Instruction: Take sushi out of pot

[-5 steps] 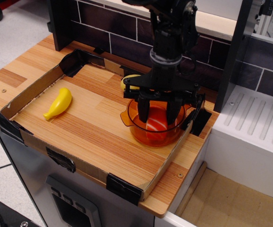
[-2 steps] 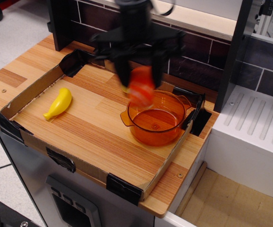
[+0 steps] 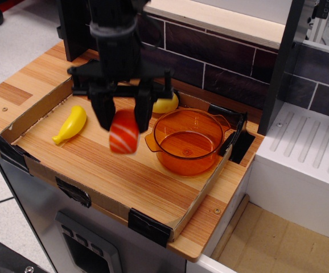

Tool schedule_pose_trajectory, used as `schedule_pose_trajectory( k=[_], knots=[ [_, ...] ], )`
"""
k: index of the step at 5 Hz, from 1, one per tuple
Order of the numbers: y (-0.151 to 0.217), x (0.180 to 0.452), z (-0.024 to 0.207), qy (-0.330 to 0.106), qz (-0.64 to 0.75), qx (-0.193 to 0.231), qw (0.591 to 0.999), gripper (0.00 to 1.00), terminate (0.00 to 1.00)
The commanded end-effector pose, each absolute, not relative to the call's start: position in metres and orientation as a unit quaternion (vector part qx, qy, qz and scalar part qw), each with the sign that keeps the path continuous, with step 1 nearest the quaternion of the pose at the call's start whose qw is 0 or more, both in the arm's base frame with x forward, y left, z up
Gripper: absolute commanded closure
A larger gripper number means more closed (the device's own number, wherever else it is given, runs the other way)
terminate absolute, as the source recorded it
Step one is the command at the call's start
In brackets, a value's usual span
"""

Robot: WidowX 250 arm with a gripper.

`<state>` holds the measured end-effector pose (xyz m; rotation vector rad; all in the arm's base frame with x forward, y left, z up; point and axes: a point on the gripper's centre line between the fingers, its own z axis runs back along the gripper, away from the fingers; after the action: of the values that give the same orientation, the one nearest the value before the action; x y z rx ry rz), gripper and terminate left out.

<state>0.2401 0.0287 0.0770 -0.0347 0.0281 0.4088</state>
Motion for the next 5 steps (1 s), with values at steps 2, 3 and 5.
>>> schedule_pose_trajectory(
  k=[2, 3, 5],
  knots=[
    [0.068, 0.235, 0.044, -0.009, 0.186, 0.038, 0.982, 1.0, 0.0],
    [0.079, 0.234, 0.03, 0.013, 0.139, 0.042, 0.989, 1.0, 0.0],
    [0.082, 0.233, 0.024, 0.002, 0.102, 0.062, 0.993, 1.0, 0.0]
  ],
)
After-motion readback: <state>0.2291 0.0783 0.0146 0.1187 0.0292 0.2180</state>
